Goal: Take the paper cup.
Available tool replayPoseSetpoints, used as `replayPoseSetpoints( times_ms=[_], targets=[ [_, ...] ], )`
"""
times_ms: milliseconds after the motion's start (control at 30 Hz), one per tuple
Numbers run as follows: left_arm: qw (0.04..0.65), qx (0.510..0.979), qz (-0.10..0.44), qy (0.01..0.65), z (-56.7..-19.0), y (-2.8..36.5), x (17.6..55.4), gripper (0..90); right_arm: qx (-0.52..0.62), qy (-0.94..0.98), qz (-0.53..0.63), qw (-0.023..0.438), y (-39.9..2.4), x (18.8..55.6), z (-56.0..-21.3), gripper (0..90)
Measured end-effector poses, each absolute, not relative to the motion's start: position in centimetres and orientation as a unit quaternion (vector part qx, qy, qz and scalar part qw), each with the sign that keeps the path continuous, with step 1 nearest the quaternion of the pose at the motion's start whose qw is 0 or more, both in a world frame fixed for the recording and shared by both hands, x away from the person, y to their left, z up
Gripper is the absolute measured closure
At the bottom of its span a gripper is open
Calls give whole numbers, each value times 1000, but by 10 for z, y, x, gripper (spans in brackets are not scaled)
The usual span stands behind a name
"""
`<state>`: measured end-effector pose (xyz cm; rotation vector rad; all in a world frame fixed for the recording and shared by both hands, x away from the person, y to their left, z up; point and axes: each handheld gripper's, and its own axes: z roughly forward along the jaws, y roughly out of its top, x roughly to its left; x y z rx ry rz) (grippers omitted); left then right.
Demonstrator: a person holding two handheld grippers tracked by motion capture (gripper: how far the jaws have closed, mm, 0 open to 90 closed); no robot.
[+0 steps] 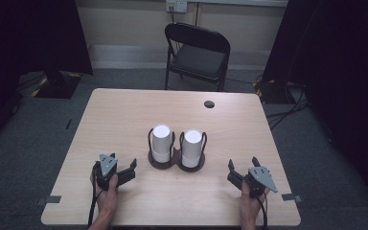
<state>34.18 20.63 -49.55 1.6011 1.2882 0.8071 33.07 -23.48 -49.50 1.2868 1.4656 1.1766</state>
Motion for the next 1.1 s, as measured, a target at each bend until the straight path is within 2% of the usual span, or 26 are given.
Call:
replayPoseSetpoints(
  times_ms=[167, 200, 333, 533, 600, 1100],
  targets=[
    [448, 653, 312, 524, -495, 209, 344, 175, 514, 586, 466, 419, -234, 331, -495, 129],
    [457, 650, 301, 527, -496, 211, 345, 203, 516, 586, 464, 418, -234, 332, -495, 129],
    [461, 643, 302, 532, -496, 212, 345, 224, 523, 582, 452, 428, -233, 332, -495, 128],
    [472, 649, 290, 521, -488, 207, 339, 205, 526, 580, 449, 430, -233, 332, -495, 128],
    [467, 658, 288, 516, -483, 204, 338, 166, 526, 581, 445, 432, -233, 332, -495, 129],
    [508, 667, 274, 470, -447, 188, 326, 195, 524, 596, 445, 414, -233, 333, -494, 132]
  ],
)
